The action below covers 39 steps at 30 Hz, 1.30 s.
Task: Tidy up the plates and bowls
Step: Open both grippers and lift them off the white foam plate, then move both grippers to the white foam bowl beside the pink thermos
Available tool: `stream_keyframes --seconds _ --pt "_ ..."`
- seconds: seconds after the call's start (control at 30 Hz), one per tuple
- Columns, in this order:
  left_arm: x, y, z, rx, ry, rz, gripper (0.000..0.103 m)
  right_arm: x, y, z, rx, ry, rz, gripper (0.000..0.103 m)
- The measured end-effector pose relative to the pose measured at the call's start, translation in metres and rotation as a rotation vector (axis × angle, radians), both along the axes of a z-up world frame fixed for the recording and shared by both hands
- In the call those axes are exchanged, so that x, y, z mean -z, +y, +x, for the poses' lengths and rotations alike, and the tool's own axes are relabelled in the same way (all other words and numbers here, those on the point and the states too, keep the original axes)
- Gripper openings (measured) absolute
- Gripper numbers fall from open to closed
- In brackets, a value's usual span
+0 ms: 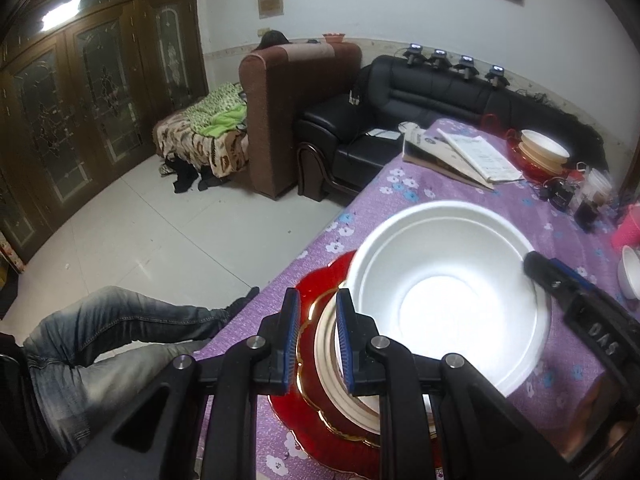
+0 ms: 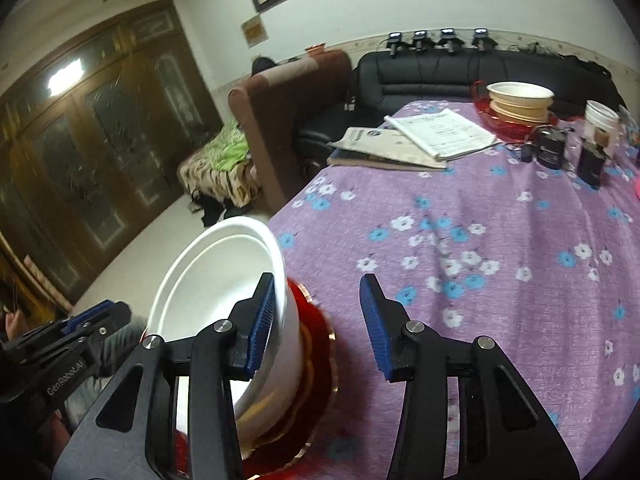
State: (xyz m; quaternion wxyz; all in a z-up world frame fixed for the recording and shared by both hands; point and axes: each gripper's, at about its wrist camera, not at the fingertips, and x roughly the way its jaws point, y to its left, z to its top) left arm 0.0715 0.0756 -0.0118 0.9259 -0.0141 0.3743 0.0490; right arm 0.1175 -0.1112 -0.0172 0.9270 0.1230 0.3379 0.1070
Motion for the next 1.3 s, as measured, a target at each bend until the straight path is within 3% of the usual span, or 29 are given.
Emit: stream_keyframes --seconds 0.13,0.43,0.5,0.53,0.67,0.87,0.93,1.07,1.3 --pt "-0.005 -0.004 -0.003 -0.014 -0.014 0.02 0.022 -0.006 -0.012 -0.005 -0.034 -0.01 0.093 0.044" --pt "-0.032 -0.028 -0.014 -0.028 -0.088 0.085 0.023 -0.014 -0.054 -0.022 0.02 -0.051 0.091 0.044" --pt "-0.044 -0.048 -0.016 0.008 -0.111 0.098 0.03 -0.015 -0.077 -0.024 0.065 -0.047 0.102 0.044" --pt "-0.049 -0.058 -0.017 0.031 -0.121 0.104 0.038 -0.015 -0.092 -0.025 0.094 -0.046 0.098 0.044" --pt "-0.068 -0.133 -0.019 0.234 -0.147 0.115 0.062 -0.019 -0.163 -0.039 0.244 -0.061 0.082 0.044" --pt "-0.057 -0.285 0.01 0.619 0.001 0.053 0.063 -0.02 -0.304 -0.069 0.543 -0.056 0.116 0.045" --pt "-0.049 -0.328 0.026 0.651 0.008 0.067 0.063 -0.017 -0.348 -0.081 0.635 -0.028 0.145 0.048" --pt "-0.025 -0.405 0.069 0.681 0.076 0.053 0.063 0.001 -0.416 -0.101 0.762 0.017 0.296 0.053" --pt "0.018 -0.472 0.111 0.678 0.18 0.013 0.063 0.046 -0.452 -0.088 0.813 0.113 0.435 0.053"
